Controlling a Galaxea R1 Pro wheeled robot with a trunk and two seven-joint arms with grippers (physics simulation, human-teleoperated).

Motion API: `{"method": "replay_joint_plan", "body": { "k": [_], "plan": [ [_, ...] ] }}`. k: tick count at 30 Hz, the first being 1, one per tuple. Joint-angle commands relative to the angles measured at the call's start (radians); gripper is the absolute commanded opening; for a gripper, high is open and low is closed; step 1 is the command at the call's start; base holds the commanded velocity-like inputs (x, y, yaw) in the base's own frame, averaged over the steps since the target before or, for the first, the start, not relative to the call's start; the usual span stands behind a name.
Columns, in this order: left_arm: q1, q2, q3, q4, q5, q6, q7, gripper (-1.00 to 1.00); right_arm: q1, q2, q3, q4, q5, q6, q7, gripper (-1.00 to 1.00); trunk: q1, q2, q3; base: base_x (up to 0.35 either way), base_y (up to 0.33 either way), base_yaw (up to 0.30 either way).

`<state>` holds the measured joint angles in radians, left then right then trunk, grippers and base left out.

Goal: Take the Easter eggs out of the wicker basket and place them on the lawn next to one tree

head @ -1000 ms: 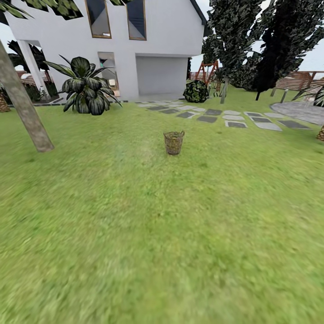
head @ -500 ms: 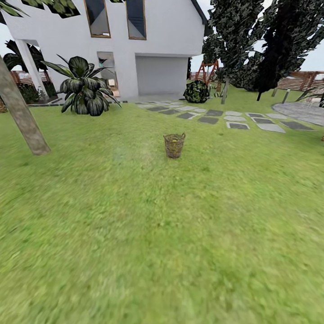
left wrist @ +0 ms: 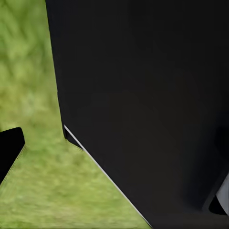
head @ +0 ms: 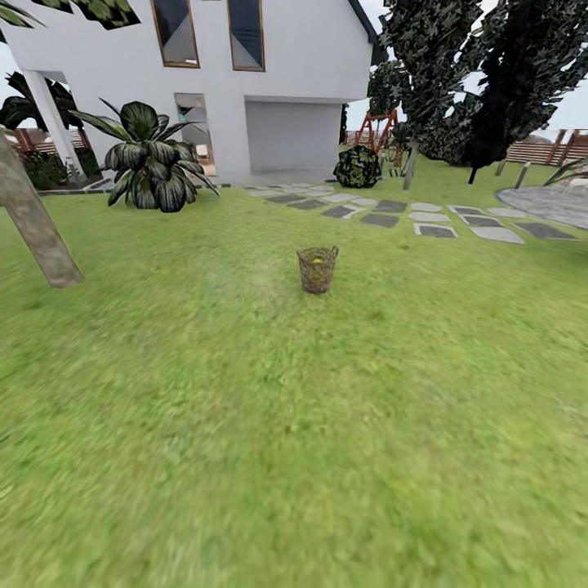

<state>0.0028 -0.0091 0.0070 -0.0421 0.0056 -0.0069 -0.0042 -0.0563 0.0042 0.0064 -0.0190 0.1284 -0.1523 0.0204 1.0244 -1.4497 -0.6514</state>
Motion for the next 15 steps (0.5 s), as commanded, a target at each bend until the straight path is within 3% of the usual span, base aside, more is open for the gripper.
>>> {"method": "replay_joint_plan", "body": {
  "k": [1,11,15],
  "plan": [
    [0.0,0.0,0.001,-0.001,0.001,-0.001,0.0,1.0,0.0,0.0,0.0,0.001,0.007,-0.003,0.0,1.0,0.001,0.0,-0.001,0.34,0.0,0.0],
    [0.0,0.001,0.001,-0.001,0.001,-0.001,0.0,1.0,0.0,0.001,0.0,0.001,0.007,-0.003,0.0,1.0,0.001,0.0,-0.001,0.34,0.0,-0.001],
    [0.0,0.0,0.001,-0.001,0.001,-0.001,0.0,1.0,0.0,0.001,0.0,0.001,0.007,-0.003,0.001,1.0,0.001,0.0,-0.001,0.34,0.0,-0.122]
  ]
}}
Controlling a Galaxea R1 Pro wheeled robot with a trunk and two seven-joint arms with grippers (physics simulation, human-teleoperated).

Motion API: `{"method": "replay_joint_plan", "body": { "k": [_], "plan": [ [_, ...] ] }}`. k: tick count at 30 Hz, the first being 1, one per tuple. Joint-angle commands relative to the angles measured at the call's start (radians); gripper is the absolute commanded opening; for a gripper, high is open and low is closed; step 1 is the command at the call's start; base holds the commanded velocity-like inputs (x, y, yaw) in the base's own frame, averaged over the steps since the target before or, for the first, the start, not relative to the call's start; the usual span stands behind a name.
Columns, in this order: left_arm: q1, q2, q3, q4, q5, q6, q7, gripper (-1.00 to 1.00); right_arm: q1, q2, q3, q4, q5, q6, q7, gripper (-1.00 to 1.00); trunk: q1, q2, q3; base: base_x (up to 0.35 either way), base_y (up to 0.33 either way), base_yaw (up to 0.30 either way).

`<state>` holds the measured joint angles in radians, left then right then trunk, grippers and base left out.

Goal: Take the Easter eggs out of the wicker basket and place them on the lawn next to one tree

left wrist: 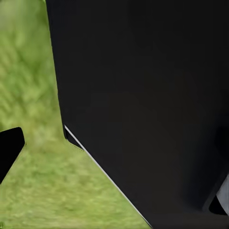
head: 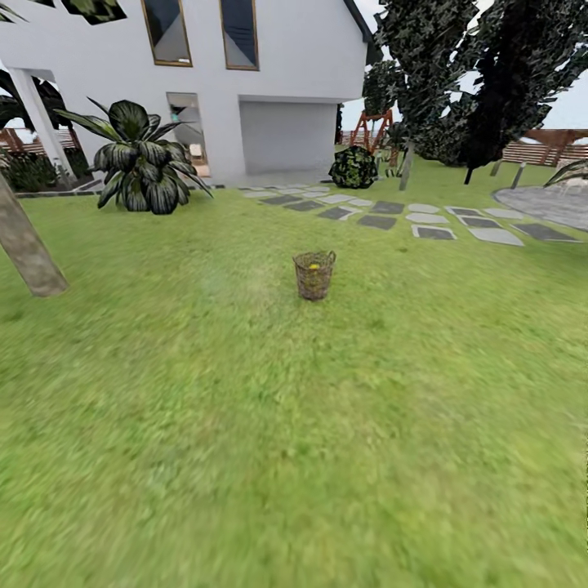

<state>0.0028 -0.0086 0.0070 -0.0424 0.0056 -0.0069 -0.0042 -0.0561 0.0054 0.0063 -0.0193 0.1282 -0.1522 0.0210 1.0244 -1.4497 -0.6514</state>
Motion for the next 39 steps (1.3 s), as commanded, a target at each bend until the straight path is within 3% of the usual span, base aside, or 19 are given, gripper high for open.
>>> {"method": "replay_joint_plan", "body": {
  "k": [1,39],
  "plan": [
    [0.0,0.0,0.001,-0.001,0.001,-0.001,0.0,1.0,-0.001,0.0,0.0,0.001,0.007,-0.003,0.0,1.0,0.001,0.0,-0.001,0.34,0.0,-0.122],
    [0.0,0.0,0.001,-0.001,0.001,-0.001,0.0,1.0,-0.001,-0.002,-0.002,0.0,0.006,-0.003,0.0,1.0,0.001,0.0,-0.001,0.34,0.0,-0.027]
  ]
}}
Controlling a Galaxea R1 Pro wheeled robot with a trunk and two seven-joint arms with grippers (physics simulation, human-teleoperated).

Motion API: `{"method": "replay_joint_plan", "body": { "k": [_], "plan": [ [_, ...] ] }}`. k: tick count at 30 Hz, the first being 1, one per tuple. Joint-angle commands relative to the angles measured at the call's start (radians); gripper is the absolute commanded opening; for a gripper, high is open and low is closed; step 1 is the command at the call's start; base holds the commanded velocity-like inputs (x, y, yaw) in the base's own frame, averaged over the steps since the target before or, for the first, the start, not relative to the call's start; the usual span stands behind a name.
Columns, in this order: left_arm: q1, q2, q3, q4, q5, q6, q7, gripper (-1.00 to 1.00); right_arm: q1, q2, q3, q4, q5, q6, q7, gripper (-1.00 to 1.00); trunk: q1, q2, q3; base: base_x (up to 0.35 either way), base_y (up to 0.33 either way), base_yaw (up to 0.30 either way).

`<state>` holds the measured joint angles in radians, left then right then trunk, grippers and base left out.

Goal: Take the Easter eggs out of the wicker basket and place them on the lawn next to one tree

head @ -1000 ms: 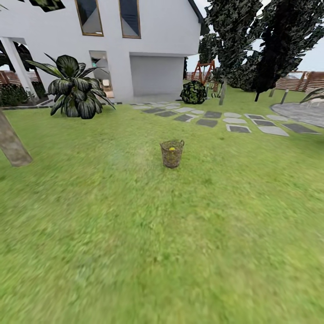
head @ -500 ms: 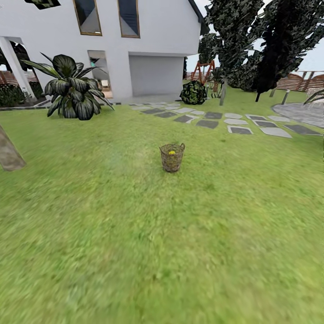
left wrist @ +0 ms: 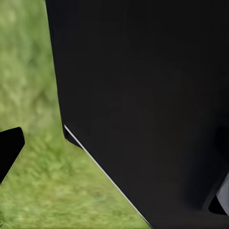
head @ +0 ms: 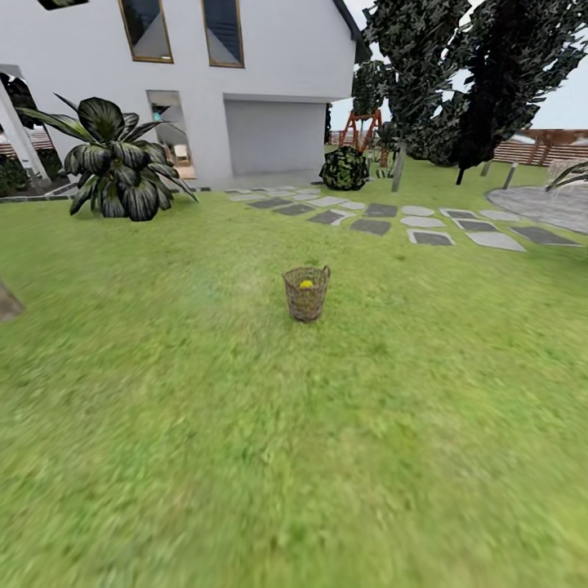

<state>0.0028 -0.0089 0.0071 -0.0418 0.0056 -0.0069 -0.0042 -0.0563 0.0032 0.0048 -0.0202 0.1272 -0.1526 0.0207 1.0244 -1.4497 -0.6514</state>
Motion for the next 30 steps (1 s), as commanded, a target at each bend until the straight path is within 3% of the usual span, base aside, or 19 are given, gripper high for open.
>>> {"method": "replay_joint_plan", "body": {
  "k": [1,30],
  "plan": [
    [0.0,0.0,0.001,-0.001,0.001,-0.001,0.0,1.0,0.0,0.0,-0.001,0.001,0.007,-0.003,0.0,1.0,0.001,0.0,-0.001,0.34,0.0,-0.086],
    [0.0,0.0,0.002,-0.001,0.002,-0.001,0.002,1.0,0.0,-0.002,-0.002,-0.003,0.008,-0.002,0.0,1.0,0.001,0.0,-0.001,0.34,0.0,-0.024]
  ]
}}
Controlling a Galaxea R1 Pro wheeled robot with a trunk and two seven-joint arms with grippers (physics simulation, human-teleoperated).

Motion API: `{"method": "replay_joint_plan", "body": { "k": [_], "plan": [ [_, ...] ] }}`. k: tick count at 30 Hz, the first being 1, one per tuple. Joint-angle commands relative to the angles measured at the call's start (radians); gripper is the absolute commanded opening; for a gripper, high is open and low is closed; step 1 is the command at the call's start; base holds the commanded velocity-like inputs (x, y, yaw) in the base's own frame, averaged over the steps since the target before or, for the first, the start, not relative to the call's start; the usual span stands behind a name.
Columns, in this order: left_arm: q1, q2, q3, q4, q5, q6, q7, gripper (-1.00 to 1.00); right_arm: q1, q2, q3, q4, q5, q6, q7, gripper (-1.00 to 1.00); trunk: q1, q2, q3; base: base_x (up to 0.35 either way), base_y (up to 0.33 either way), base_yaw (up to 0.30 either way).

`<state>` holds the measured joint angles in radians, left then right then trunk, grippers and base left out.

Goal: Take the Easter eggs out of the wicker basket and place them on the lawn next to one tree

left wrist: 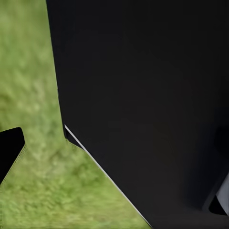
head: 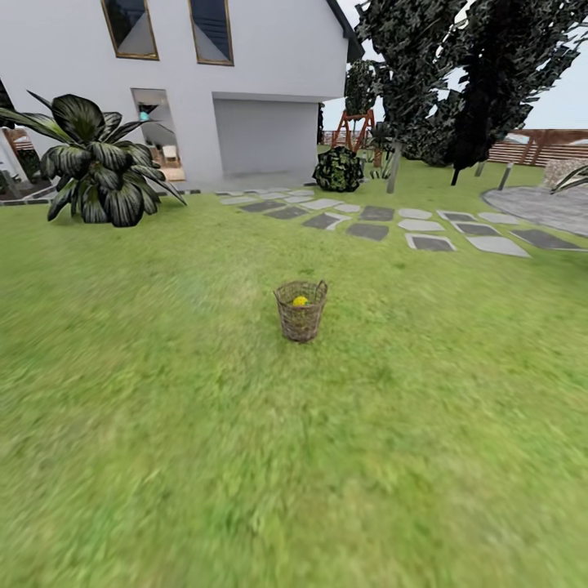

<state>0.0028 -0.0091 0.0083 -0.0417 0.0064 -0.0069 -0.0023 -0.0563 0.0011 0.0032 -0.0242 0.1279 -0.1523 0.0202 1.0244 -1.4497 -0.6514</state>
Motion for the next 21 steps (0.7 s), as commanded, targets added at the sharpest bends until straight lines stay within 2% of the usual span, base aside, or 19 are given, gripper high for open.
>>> {"method": "replay_joint_plan", "body": {
  "k": [1,21],
  "plan": [
    [0.0,0.0,0.001,-0.001,0.0,-0.001,0.0,1.0,0.0,-0.001,-0.001,0.0,0.007,-0.003,0.0,1.0,0.001,0.0,-0.001,0.34,0.0,0.0],
    [0.0,-0.002,-0.001,-0.001,-0.002,0.0,0.005,1.0,0.0,0.0,0.006,0.003,0.015,-0.003,0.001,1.0,0.001,0.0,-0.001,0.34,0.0,0.0]
  ]
}}
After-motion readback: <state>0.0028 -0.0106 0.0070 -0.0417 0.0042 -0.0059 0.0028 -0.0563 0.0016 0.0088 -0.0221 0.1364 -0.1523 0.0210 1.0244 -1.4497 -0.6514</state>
